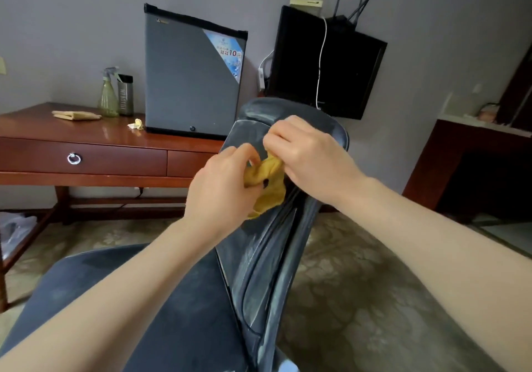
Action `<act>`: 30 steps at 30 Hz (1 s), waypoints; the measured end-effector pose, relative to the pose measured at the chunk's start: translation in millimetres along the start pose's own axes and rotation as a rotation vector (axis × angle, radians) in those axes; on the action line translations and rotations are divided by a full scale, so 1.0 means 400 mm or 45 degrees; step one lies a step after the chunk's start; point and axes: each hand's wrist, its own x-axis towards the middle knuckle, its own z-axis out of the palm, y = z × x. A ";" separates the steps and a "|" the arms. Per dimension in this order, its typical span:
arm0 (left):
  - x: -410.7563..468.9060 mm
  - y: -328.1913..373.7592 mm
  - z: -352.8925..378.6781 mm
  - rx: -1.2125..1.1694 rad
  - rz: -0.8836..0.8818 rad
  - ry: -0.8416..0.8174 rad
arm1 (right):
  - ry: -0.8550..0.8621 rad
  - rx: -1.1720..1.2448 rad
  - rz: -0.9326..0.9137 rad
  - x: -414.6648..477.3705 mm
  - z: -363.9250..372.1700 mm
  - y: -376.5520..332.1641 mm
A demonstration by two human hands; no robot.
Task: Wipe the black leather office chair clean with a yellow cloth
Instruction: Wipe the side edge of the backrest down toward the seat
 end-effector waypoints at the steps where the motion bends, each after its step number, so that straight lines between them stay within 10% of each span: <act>1: 0.027 0.018 0.007 0.041 0.037 0.088 | 0.045 -0.073 -0.044 0.016 -0.019 0.032; 17: 0.018 0.067 0.211 -0.528 0.277 -0.174 | -0.589 -0.400 -0.235 -0.178 -0.053 0.127; 23: 0.015 0.008 0.179 -0.884 0.002 -0.425 | -0.545 -0.340 -0.212 -0.177 -0.004 0.138; 30: -0.042 -0.065 0.232 -0.550 -0.059 -0.431 | -0.361 -0.308 -0.077 -0.240 0.050 0.110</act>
